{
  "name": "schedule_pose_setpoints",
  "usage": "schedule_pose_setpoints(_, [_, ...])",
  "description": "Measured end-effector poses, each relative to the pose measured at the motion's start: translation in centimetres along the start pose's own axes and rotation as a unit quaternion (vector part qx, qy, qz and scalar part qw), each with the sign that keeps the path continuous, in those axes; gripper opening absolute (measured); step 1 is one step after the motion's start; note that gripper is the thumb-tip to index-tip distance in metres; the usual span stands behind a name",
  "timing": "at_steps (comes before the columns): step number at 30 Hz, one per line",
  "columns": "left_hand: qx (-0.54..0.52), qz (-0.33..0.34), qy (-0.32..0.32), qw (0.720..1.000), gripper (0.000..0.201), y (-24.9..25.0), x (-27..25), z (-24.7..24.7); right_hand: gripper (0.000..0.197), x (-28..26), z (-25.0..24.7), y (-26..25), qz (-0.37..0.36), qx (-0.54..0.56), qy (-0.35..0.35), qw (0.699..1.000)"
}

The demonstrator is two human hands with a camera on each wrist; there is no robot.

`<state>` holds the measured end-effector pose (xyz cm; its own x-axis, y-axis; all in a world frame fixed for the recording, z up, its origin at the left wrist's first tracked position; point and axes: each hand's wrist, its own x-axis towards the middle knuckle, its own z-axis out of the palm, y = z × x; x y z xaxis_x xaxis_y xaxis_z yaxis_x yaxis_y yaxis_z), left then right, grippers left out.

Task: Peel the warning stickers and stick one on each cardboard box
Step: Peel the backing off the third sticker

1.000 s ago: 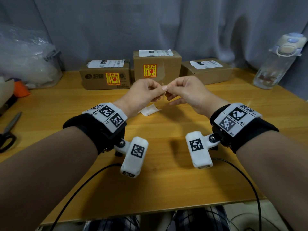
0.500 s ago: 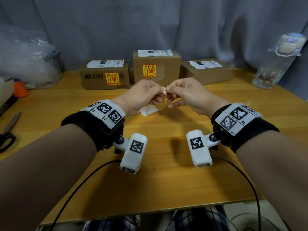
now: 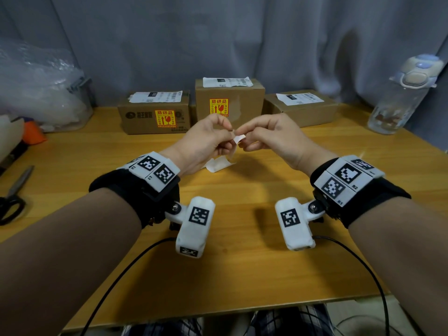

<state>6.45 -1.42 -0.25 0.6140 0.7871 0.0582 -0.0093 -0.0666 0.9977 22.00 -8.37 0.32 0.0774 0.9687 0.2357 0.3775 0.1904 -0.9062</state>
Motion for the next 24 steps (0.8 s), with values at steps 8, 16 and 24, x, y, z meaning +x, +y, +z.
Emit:
schedule_pose_setpoints(8, [0.076,0.052,-0.014,0.996,0.015,-0.1,-0.27,-0.19,0.009,0.13,0.06,0.56,-0.027,-0.036,0.02,0.999])
schedule_pose_setpoints(16, [0.311,0.25,0.057,0.915,0.018,0.06,-0.52,-0.02,0.011,0.3,-0.14,0.81,-0.022,0.014,0.039,0.999])
schedule_pose_setpoints(24, [0.358,0.251,0.075,0.896,0.007,-0.18,0.13,-0.13,0.007,0.2,-0.03,0.62,-0.04,-0.019,0.073,0.996])
